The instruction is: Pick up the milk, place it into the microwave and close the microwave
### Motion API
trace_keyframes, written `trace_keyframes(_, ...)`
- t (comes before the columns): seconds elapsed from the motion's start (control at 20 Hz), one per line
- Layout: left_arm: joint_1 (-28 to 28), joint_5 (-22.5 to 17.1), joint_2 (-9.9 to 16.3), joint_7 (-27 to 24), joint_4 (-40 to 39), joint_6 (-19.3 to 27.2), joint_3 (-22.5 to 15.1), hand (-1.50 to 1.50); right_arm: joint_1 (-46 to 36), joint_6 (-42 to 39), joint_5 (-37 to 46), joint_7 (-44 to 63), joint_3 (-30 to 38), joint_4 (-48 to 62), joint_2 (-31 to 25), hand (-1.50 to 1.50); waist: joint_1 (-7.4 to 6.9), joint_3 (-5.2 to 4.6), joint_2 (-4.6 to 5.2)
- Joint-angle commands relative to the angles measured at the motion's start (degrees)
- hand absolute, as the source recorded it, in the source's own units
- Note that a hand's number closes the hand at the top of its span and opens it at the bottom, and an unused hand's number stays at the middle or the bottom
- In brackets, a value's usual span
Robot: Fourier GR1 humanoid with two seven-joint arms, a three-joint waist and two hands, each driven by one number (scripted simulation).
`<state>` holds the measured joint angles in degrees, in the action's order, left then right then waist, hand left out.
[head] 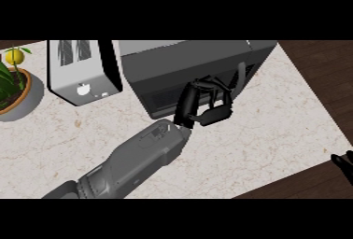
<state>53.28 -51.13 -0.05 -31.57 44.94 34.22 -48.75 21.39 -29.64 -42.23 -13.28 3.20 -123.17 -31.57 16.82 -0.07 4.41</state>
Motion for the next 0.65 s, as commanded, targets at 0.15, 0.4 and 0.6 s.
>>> trace_keyframes(0.15, 3.1, -2.5, 0.0, -1.0, -5.9, 0.6, 3.0, 1.5, -0.3, -0.5, -1.1, 0.3, -0.3, -0.8, -0.3, -1.5, 0.93, 0.03, 1.06)
trace_keyframes(0.4, 2.9, -3.6, 0.0, -2.3, -6.4, 0.5, 2.7, 1.5, -0.1, -0.7, -1.9, 1.0, -0.4, -1.3, -1.0, -1.5, 1.06, -0.01, 1.26)
trace_keyframes(0.6, 3.3, -3.9, 0.0, -3.5, -6.7, 1.2, 2.2, 1.5, -0.6, -0.6, -2.3, 1.8, -0.2, -2.0, -1.8, -1.5, 0.99, -0.04, 1.13)
